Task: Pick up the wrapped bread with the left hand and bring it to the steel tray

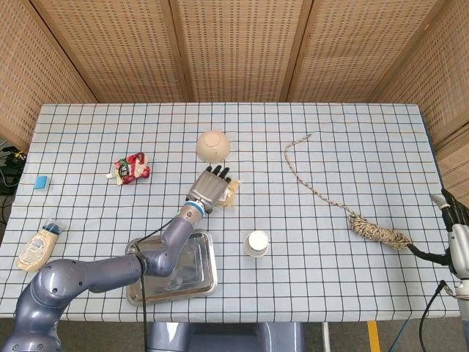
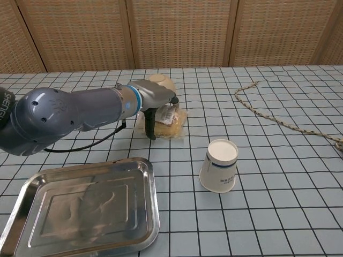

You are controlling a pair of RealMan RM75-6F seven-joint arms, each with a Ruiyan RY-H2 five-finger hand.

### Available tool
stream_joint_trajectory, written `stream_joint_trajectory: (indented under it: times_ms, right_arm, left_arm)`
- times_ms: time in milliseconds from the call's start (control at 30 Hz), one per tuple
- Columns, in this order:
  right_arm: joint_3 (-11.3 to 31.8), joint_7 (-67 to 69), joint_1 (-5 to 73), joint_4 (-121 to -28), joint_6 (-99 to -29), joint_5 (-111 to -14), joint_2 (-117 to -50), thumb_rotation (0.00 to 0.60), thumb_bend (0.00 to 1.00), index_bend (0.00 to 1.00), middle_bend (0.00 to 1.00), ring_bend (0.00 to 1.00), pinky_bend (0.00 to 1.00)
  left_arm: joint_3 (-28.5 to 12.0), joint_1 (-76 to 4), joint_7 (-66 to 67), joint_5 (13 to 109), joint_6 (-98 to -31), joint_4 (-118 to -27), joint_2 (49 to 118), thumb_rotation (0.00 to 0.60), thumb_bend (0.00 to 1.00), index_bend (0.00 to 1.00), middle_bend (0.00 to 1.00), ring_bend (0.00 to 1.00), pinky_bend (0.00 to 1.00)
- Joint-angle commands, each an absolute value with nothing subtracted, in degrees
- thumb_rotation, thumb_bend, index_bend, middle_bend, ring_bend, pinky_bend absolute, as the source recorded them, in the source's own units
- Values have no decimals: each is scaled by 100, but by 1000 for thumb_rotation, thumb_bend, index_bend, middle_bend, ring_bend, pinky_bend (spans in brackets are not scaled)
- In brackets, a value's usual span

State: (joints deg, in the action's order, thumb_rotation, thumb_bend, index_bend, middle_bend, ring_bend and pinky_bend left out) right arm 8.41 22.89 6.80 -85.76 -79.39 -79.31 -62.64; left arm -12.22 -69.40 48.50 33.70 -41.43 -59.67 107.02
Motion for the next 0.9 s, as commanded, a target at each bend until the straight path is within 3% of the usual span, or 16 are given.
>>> stream_joint_trajectory:
  times_ms: [33,233,467,700,900]
  right_arm:
    - [833,2294,662,-8577,-7977,-7971,-6263,600,65,142,0,0,0]
    - [830,2280,637,-8587,-8048,-8012,-6261,600,65,142,0,0,0]
    - [841,2162,604,-8630,-8150,-8032,-6263,600,65,142,0,0,0]
    - [836,2002,591,-8703,-8214,-8065,-6280,600,65,142,0,0,0]
    - [778,1821,595,-8813,-8266,-8199,-6304,600,65,142,0,0,0]
  left_arm:
    - [-1166,-6832,4519,3744,-4342,-5941,10790,600,336,509,277,293,360]
    - [-1152,-6607,4083,4149,-4559,-6151,10631,600,370,582,338,347,406]
    - [-1065,-6041,3400,5035,-5191,-7444,9660,600,369,582,338,347,406]
    - [-659,-5413,2974,5941,-5705,-9203,8505,600,370,577,338,346,406]
    - [23,-4872,2868,6750,-6013,-10259,7860,600,369,571,336,347,406]
